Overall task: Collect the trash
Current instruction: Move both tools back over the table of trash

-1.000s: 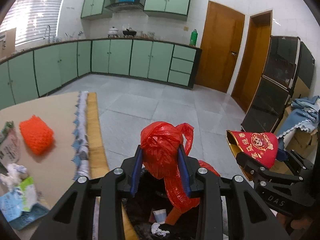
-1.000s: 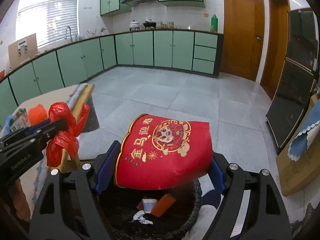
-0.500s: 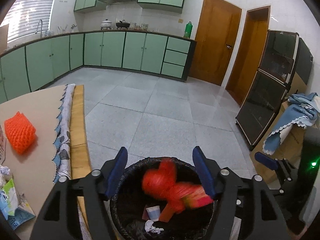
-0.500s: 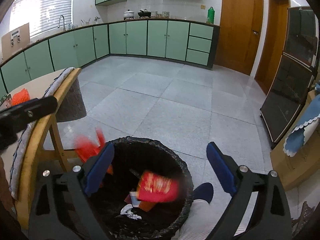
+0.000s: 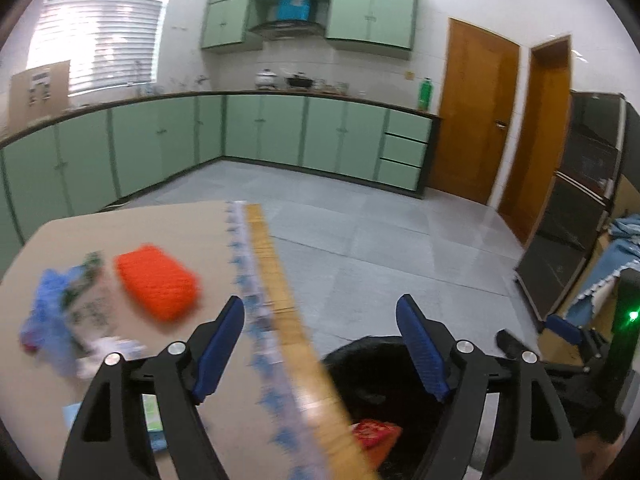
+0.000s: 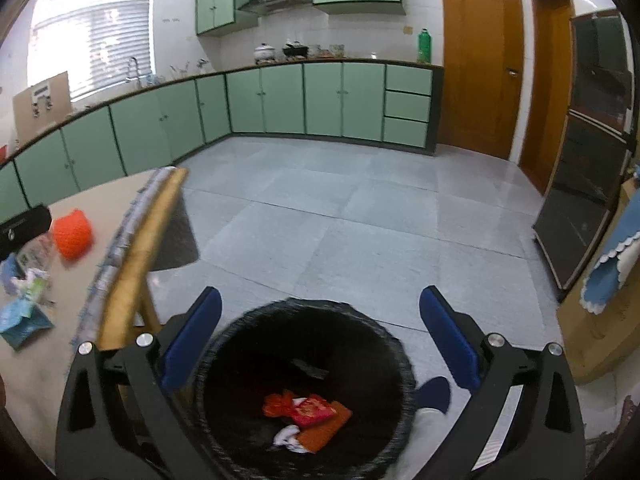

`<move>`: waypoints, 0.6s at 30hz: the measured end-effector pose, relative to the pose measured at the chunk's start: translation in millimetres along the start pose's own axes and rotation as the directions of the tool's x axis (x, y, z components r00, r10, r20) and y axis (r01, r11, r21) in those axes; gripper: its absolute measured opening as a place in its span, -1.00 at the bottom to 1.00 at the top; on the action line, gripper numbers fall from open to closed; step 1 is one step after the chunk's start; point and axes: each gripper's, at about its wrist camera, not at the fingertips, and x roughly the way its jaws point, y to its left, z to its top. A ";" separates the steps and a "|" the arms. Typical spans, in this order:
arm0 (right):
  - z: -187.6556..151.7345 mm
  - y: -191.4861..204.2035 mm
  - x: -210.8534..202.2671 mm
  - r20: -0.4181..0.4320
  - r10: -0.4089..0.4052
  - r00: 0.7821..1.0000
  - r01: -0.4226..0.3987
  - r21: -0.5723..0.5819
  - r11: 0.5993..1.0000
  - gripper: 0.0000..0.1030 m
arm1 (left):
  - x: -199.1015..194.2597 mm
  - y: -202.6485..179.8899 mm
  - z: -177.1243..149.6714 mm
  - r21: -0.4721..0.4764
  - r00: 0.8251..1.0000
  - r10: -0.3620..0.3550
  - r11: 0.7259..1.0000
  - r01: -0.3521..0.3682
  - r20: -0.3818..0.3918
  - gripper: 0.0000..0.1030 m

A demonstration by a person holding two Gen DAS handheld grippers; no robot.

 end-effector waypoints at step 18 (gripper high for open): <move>6.8 130.5 -38.9 0.050 0.229 0.972 -0.224 -0.082 0.971 0.87 | -72.0 125.2 -60.1 -0.077 0.964 0.261 0.961 -0.265 -0.052 0.49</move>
